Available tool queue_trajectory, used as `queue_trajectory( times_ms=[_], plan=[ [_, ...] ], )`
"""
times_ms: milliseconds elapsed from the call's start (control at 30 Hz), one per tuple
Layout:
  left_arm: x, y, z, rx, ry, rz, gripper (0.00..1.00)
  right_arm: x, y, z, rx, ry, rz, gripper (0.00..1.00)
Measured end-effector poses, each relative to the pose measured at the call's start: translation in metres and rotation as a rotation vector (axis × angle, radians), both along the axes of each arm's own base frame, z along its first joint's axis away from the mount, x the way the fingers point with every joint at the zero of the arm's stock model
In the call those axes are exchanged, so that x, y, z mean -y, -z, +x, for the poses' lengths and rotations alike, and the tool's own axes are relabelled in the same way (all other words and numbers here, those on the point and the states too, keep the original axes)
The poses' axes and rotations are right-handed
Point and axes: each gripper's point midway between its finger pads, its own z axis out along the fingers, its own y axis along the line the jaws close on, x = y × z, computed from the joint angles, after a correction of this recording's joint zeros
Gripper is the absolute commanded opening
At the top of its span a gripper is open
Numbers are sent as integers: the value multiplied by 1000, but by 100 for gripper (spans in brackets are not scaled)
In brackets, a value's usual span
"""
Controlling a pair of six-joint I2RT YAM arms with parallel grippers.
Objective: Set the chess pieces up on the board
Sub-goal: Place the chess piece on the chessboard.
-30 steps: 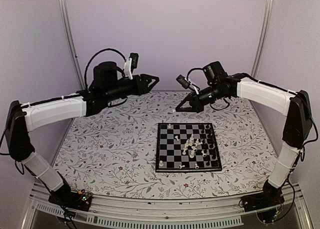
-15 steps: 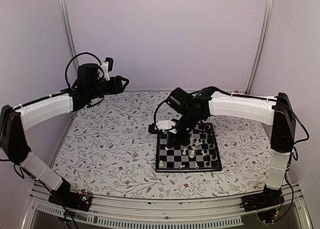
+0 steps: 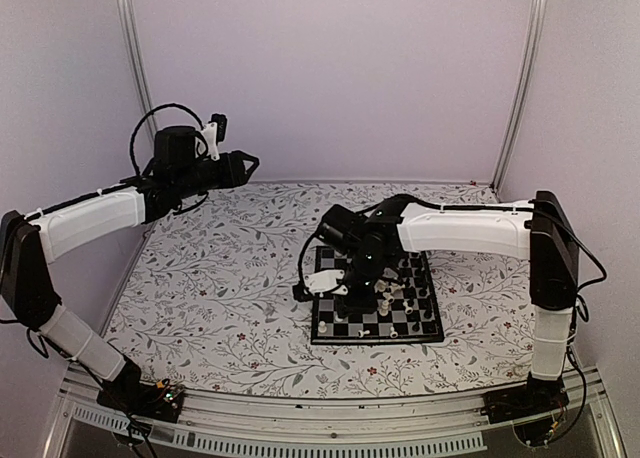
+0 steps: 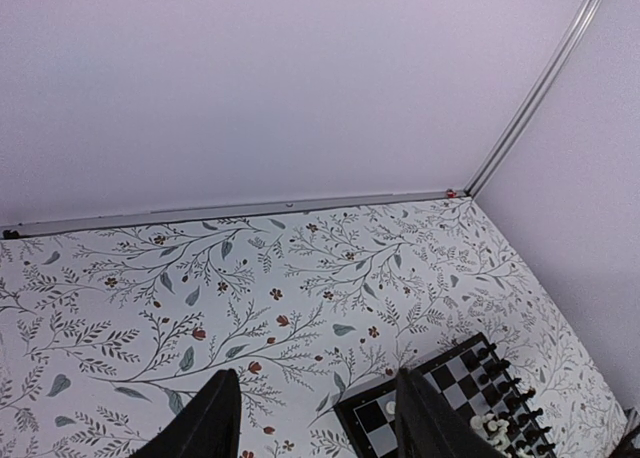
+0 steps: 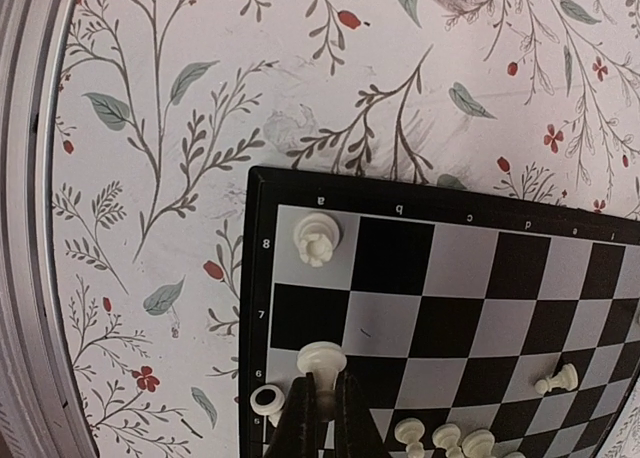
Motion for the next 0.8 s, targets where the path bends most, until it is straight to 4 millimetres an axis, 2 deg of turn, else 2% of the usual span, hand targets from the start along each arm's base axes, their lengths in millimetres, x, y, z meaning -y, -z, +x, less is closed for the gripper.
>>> queue_trajectory(
  times_ms=[800],
  plan=[
    [0,3,1,-40,32,-52,54,2,29,-12,-28,-22,-66,8]
  ],
)
